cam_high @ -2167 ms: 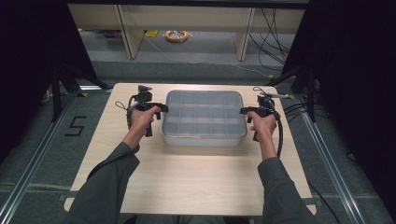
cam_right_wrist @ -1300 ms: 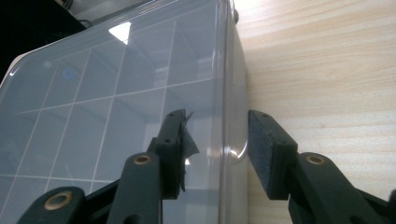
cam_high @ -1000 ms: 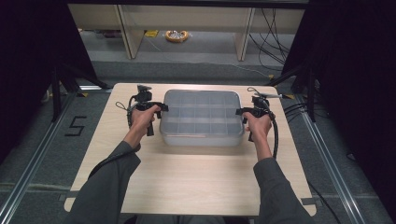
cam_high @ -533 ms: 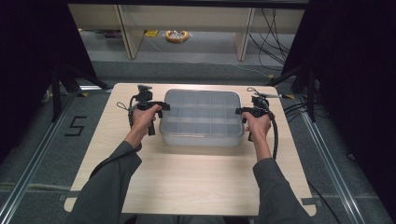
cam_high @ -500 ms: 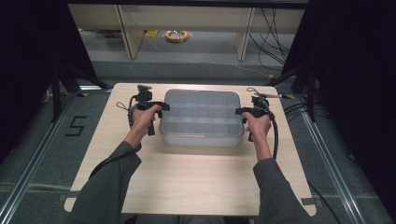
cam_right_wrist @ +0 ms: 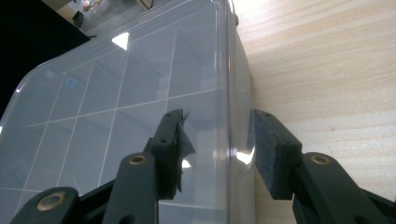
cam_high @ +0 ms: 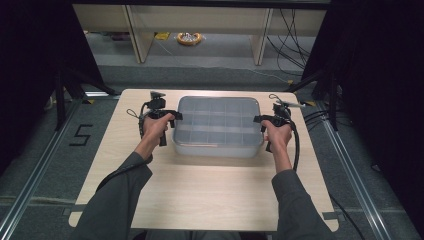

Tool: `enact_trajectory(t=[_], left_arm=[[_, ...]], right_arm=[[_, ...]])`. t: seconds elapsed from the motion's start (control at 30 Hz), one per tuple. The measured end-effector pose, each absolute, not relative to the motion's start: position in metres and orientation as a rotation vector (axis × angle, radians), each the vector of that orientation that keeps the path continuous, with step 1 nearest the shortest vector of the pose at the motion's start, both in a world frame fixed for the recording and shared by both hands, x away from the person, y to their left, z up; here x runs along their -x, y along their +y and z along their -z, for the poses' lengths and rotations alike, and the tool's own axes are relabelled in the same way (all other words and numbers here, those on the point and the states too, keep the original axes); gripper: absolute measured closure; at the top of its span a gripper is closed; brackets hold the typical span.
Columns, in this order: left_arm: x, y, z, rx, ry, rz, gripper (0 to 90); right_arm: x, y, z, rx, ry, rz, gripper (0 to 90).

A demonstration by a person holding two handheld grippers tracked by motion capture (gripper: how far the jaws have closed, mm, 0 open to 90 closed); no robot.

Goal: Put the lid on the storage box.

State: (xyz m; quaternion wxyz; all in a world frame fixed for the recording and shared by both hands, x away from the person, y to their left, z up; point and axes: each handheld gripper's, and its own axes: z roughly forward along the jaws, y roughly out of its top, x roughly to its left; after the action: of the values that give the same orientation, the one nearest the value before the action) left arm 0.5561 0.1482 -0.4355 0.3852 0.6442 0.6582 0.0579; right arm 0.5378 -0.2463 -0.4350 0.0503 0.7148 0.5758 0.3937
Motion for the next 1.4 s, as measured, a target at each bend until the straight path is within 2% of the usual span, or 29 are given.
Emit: enact_trajectory(t=[0.07, 0.3, 0.37, 0.57, 0.63, 0.83, 0.9, 0.97, 1.13, 1.23, 1.27, 1.37, 1.4], left_arm=[[-0.556, 0.148, 0.435, -1.641, 1.679, -0.147, 55.7], [-0.557, 0.149, 0.435, -1.641, 1.677, -0.146, 53.7], [-0.557, 0.148, 0.434, -1.643, 1.672, -0.155, 52.7], [-0.557, 0.154, 0.435, -1.613, 1.671, -0.168, 56.2], [-0.560, 0.153, 0.439, -1.598, 1.696, -0.108, 56.4], [-0.560, 0.153, 0.439, -1.584, 1.702, -0.104, 53.0], [-0.558, 0.156, 0.438, -1.585, 1.706, -0.103, 49.8], [-0.558, 0.158, 0.437, -1.578, 1.707, -0.109, 48.8], [-0.551, 0.166, 0.430, -1.578, 1.678, -0.100, 45.3], [-0.543, 0.167, 0.424, -1.609, 1.631, -0.107, 43.4], [-0.541, 0.168, 0.422, -1.617, 1.622, -0.118, 42.4], [-0.530, 0.170, 0.417, -1.647, 1.576, -0.133, 41.2], [-0.527, 0.171, 0.416, -1.651, 1.567, -0.134, 40.4]], right_arm=[[-0.539, -0.244, 0.434, -2.180, 1.765, -1.158, 56.1], [-0.542, -0.246, 0.434, -1.985, 1.919, -1.110, 50.7], [-0.543, -0.242, 0.431, -2.019, 1.927, -1.086, 49.5], [-0.545, -0.238, 0.432, -2.061, 1.936, -1.076, 49.8], [-0.543, -0.237, 0.430, -2.118, 1.887, -1.085, 51.5], [-0.541, -0.238, 0.430, -2.143, 1.891, -1.110, 49.4], [-0.542, -0.244, 0.435, -2.006, 1.937, -1.100, 45.7], [-0.538, -0.240, 0.430, -2.092, 1.879, -1.093, 43.8], [-0.532, -0.249, 0.422, -1.977, 1.893, -1.105, 39.2], [-0.525, -0.249, 0.414, -2.033, 1.861, -1.108, 38.3], [-0.526, -0.257, 0.416, -1.892, 1.915, -1.111, 38.2], [-0.516, -0.254, 0.409, -1.945, 1.878, -1.170, 37.8], [-0.516, -0.260, 0.410, -1.822, 1.920, -1.171, 37.1]])
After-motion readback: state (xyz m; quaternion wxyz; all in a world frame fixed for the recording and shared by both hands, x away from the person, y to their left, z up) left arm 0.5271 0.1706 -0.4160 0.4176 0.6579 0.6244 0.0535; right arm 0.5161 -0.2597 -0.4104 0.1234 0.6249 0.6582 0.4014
